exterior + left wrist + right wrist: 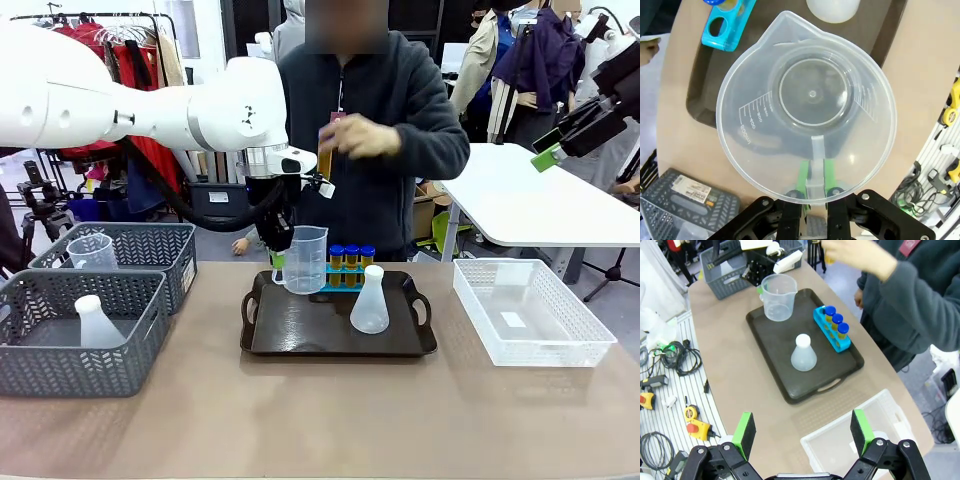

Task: Prepare the laboratory tools.
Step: Pick up one Large Measuring Cup and place it on the Handle tray.

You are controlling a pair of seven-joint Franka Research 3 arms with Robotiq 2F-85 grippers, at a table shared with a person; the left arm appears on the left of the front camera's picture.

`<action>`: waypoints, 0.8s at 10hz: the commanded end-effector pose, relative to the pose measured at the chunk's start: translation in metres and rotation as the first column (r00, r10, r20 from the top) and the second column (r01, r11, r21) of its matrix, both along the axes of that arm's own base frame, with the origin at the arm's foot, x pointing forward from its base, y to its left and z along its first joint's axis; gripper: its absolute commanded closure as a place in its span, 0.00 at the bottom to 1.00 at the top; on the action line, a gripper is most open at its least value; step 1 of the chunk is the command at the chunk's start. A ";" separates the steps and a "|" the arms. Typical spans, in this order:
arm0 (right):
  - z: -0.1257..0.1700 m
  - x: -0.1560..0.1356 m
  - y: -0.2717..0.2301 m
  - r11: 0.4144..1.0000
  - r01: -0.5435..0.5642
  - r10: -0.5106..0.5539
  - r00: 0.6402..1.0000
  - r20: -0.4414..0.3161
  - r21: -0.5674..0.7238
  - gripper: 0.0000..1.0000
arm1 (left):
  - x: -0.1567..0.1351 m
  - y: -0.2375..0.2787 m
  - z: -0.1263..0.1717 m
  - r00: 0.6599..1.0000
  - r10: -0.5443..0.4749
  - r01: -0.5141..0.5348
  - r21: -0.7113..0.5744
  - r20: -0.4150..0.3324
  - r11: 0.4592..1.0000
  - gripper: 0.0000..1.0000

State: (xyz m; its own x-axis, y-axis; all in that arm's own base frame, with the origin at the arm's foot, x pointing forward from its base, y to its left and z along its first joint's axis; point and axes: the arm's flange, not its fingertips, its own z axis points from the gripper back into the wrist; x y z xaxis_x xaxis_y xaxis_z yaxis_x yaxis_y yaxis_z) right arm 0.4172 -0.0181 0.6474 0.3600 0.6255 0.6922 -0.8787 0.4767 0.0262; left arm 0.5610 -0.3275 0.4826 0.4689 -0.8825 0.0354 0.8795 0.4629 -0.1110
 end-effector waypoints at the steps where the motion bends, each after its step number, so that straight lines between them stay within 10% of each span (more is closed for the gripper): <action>1: 0.001 0.001 0.001 1.000 -0.006 0.006 1.000 0.005 0.017 0.00 | -0.006 0.009 0.009 1.000 -0.005 0.006 -0.030 0.008 1.000 1.00; 8: 0.001 0.001 0.001 1.000 -0.006 0.006 1.000 0.005 0.017 0.00 | -0.007 0.035 0.021 0.997 0.061 -0.060 -0.033 0.046 0.998 1.00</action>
State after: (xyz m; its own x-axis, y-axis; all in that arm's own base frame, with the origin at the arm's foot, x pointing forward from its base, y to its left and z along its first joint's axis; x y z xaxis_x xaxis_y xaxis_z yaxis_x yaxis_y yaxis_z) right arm 0.4172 -0.0180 0.6474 0.3600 0.6255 0.6922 -0.8787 0.4767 0.0262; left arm 0.5647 -0.3041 0.5061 0.5021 -0.8627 0.0602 0.8640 0.4973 -0.0788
